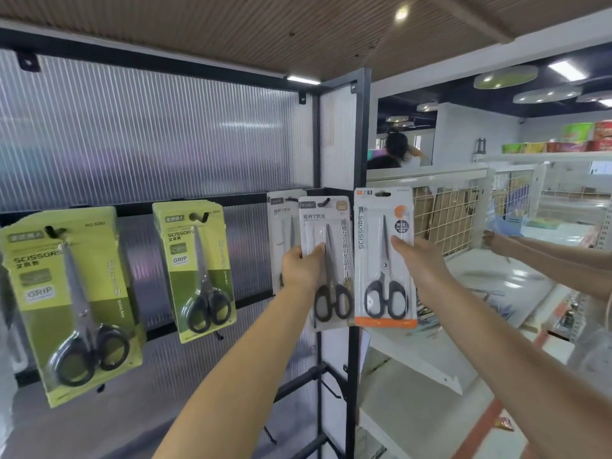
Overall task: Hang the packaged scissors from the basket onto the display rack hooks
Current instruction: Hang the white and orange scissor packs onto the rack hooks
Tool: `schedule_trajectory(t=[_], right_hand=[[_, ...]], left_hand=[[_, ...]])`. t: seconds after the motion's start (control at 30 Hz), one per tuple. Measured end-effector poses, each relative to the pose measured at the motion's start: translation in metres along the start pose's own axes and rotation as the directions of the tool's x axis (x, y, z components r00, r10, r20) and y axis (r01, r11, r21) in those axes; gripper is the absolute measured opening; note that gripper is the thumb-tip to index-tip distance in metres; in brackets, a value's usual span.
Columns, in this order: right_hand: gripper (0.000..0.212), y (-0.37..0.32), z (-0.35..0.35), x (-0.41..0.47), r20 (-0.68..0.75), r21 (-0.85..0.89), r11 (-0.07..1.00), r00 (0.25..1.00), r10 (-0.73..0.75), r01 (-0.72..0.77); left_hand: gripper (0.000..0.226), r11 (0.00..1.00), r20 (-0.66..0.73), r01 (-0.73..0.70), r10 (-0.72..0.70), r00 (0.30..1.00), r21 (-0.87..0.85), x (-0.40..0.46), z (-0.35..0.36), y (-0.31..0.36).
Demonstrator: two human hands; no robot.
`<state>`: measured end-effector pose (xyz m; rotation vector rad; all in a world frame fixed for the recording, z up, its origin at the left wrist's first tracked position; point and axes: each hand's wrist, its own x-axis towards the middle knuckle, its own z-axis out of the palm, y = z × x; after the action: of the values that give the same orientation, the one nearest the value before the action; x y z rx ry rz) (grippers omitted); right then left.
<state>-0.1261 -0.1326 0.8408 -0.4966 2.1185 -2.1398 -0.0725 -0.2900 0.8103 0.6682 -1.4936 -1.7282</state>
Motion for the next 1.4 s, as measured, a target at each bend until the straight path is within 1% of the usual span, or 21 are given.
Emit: schedule_trajectory(t=[0.07,0.13,0.2,0.3,0.37,0.47,0.5,0.67,0.73,0.8,0.87,0.93,1.0,1.07,1.13,1.2,1.33,1.4], right_hand=[[0.037,0.001,0.003,0.002,-0.003,-0.009,1.000,1.000,0.013,-0.014],[0.031,0.005,0.006,0.006,-0.002,-0.018,1.000,1.000,0.023,-0.023],[0.024,0.008,0.011,0.013,0.010,-0.011,1.000,1.000,0.026,-0.026],[0.024,0.014,0.019,0.027,0.005,-0.018,1.000,1.000,0.024,-0.024],[0.026,0.017,0.024,0.035,0.003,-0.020,1.000,1.000,0.023,-0.023],[0.018,0.020,0.031,0.045,-0.002,-0.025,1.000,1.000,0.014,-0.014],[0.015,0.022,0.033,0.048,0.000,-0.023,1.000,1.000,0.016,-0.016],[0.016,0.027,0.043,0.058,0.021,-0.046,0.998,0.999,0.033,-0.032],[0.011,0.029,0.045,0.060,0.022,-0.040,0.999,0.999,0.033,-0.032],[0.011,0.030,0.048,0.059,0.019,-0.032,0.999,0.999,0.029,-0.029],[0.010,0.031,0.050,0.056,0.025,-0.034,0.999,0.999,0.024,-0.023],[0.016,0.032,0.050,0.051,0.042,-0.031,0.999,0.999,0.026,-0.025],[0.017,0.033,0.048,0.044,0.050,-0.028,0.999,0.998,0.033,-0.031],[0.016,0.034,0.046,0.034,0.079,-0.017,0.999,0.996,0.031,-0.030],[0.013,0.035,0.046,0.022,0.100,0.002,1.000,0.995,0.020,-0.020],[0.009,0.037,0.046,0.006,0.124,0.003,1.000,0.992,0.022,-0.022],[0.008,0.051,0.046,-0.030,0.201,0.012,0.997,0.977,0.066,-0.070],[0.012,0.060,0.047,-0.051,0.246,0.020,0.996,0.966,0.079,-0.087]], left_hand=[[0.013,1.000,0.009,-0.003,0.003,1.000,-0.003,0.006,-0.001,-0.004],[0.011,1.000,0.018,-0.010,0.010,1.000,-0.002,0.013,-0.001,-0.005],[0.013,1.000,0.004,-0.016,0.016,1.000,0.018,0.025,-0.003,-0.005],[0.018,0.999,-0.024,-0.027,0.028,0.999,0.045,0.041,-0.008,-0.004],[0.017,0.996,-0.047,-0.039,0.043,0.998,0.081,0.050,-0.012,-0.004],[0.016,0.990,-0.073,-0.062,0.071,0.995,0.124,0.063,-0.015,-0.005],[0.016,0.989,-0.076,-0.064,0.074,0.994,0.134,0.067,-0.016,-0.006],[0.018,0.981,-0.073,-0.061,0.075,0.994,0.182,0.081,-0.018,-0.007],[0.016,0.980,-0.068,-0.066,0.080,0.994,0.189,0.081,-0.019,-0.007],[0.018,0.976,-0.066,-0.076,0.091,0.994,0.206,0.080,-0.022,-0.007],[0.023,0.971,-0.077,-0.088,0.108,0.991,0.223,0.075,-0.026,-0.007],[0.025,0.968,-0.106,-0.104,0.131,0.986,0.230,0.067,-0.031,-0.006],[0.028,0.967,-0.140,-0.111,0.146,0.979,0.230,0.053,-0.037,-0.004],[0.038,0.951,-0.159,-0.118,0.168,0.973,0.286,0.037,-0.045,-0.005],[0.043,0.924,-0.160,-0.131,0.199,0.967,0.359,0.020,-0.053,-0.011],[0.039,0.917,-0.132,-0.133,0.195,0.972,0.376,0.000,-0.060,-0.018],[0.018,0.926,-0.049,-0.099,0.125,0.991,0.365,-0.050,-0.075,-0.036],[0.018,0.944,-0.043,-0.075,0.094,0.995,0.322,-0.077,-0.084,-0.046]])
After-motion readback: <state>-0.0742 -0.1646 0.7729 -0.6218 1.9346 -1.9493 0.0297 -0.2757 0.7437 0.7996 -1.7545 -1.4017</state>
